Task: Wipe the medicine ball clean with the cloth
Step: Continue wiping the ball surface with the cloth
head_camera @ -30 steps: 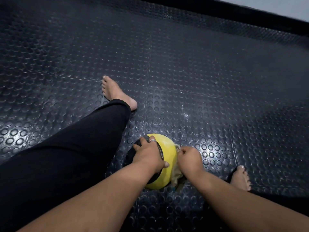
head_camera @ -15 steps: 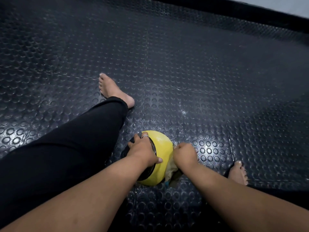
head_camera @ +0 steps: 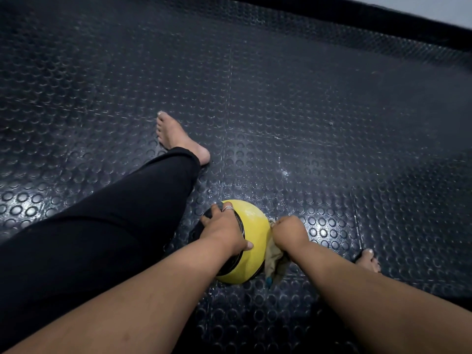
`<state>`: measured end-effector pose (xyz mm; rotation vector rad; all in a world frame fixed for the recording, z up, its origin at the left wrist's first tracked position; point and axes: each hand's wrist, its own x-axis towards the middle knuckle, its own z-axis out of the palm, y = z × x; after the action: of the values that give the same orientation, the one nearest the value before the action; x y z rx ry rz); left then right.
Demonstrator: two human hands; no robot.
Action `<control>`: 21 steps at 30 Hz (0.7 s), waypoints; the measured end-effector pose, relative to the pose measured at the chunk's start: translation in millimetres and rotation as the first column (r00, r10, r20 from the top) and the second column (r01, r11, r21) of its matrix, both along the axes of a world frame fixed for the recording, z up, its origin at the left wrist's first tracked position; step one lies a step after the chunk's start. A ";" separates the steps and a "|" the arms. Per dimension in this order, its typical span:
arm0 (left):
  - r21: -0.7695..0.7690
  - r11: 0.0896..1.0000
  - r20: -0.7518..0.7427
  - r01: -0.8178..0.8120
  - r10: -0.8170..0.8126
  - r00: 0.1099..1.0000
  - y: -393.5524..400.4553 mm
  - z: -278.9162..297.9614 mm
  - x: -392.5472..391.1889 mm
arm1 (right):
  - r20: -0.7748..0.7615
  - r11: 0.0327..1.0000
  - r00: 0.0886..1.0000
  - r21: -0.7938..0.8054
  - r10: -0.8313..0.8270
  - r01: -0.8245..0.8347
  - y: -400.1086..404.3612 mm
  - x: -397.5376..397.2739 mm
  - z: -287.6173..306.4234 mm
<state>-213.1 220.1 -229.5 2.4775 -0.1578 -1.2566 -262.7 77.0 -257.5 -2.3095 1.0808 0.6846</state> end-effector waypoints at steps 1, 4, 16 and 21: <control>-0.001 1.000 -0.003 -0.005 0.005 1.000 1.0 -0.2 1.2 | 0.029 1.000 1.000 0.000 -0.004 0.004 2.4 -1.1 1.4; -0.004 1.000 -0.012 -0.011 0.011 1.000 3.8 -1.5 4.7 | 0.160 1.000 0.987 0.007 0.013 -0.014 14.3 -11.6 13.4; -0.034 0.999 0.022 0.008 -0.007 1.000 1.8 -6.7 -0.1 | 0.344 0.867 0.797 -0.148 0.496 -0.476 31.4 0.6 28.9; -0.038 0.998 0.035 0.048 -0.047 0.998 -1.0 -3.9 -1.4 | 0.270 0.857 0.815 -0.109 0.513 -0.503 17.6 39.0 19.4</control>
<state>-214.5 219.1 -233.4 2.4765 -0.2491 -1.2191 -223.8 94.7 -238.1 -2.6464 0.3323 0.4864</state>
